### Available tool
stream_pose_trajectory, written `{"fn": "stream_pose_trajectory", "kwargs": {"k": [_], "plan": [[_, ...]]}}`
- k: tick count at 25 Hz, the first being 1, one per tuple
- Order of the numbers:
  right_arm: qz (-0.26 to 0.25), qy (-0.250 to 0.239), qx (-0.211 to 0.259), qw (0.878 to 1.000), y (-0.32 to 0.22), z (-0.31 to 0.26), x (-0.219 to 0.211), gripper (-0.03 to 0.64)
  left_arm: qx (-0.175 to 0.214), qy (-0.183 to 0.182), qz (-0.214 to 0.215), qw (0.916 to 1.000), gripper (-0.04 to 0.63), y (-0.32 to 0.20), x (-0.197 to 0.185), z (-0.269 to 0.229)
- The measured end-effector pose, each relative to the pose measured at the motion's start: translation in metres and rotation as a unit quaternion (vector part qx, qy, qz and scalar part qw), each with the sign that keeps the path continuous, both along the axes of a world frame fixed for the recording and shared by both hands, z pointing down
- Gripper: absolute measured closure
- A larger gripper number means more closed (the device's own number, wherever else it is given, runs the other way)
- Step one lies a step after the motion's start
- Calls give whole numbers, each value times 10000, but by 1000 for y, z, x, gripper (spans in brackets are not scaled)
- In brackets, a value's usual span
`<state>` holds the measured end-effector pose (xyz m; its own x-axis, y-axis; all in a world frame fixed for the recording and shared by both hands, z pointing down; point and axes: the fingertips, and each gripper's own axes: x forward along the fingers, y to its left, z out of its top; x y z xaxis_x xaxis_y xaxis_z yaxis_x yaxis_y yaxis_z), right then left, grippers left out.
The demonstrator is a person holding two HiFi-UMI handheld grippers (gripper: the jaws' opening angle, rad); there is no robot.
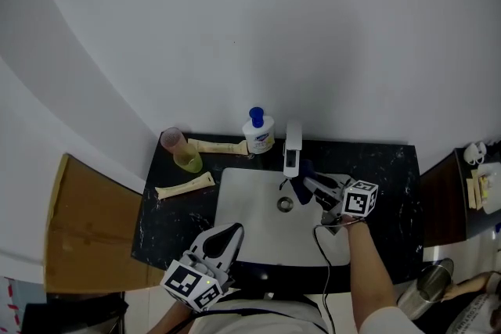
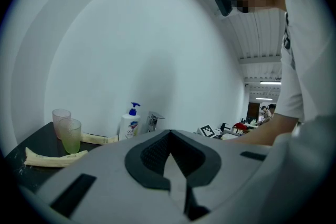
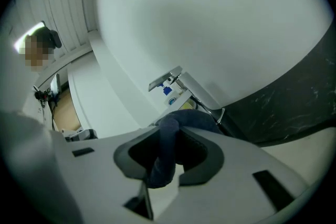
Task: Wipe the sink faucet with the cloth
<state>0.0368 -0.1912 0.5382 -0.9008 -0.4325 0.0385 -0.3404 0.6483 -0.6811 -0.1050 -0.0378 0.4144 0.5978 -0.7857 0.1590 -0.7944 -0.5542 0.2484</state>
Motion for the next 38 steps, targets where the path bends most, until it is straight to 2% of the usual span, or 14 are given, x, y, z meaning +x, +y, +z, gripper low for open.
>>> {"fn": "stream_pose_trajectory", "kwargs": {"k": [2, 5, 8, 10, 14, 18, 20, 23, 28, 30, 35, 38], "plan": [[175, 176, 23, 9997, -11, 4, 7, 515, -6, -3, -22, 10000, 594, 0, 0, 1], [706, 516, 67, 9961, -44, 6, 17, 515, -45, -57, -97, 9999, 594, -2, -2, -2], [886, 771, 158, 9930, -69, 3, 12, 514, -60, -74, -150, 9998, 594, -3, -3, -2], [742, 727, 169, 9945, -70, 0, 5, 514, -49, -73, -176, 9998, 594, -3, -4, -3], [124, 242, 30, 9996, -43, -6, 1, 514, -42, -52, -181, 9998, 594, -5, -2, -4], [-614, -31, -130, 9980, -2, -9, -3, 515, -37, -17, -95, 9999, 594, -7, 5, -2], [-775, -121, -191, 9967, 8, -8, -2, 514, 6, 10, -19, 10000, 594, -9, 11, -2], [-614, -94, -189, 9979, 2, -4, 8, 514, 43, 41, 59, 10000, 594, -12, 16, -2], [327, 278, -42, 9991, -43, 0, 26, 514, -16, -12, 46, 10000, 594, -12, 15, -2], [521, 348, -40, 9980, -60, 2, 25, 514, -29, -32, 47, 10000, 594, -12, 15, -2], [281, 121, -197, 9993, -66, 0, 4, 514, -39, -58, 46, 10000, 594, -16, 15, -2], [-206, -231, -297, 9991, -45, -5, -1, 514, -17, -34, 72, 10000, 594, -18, 18, -4]]}}
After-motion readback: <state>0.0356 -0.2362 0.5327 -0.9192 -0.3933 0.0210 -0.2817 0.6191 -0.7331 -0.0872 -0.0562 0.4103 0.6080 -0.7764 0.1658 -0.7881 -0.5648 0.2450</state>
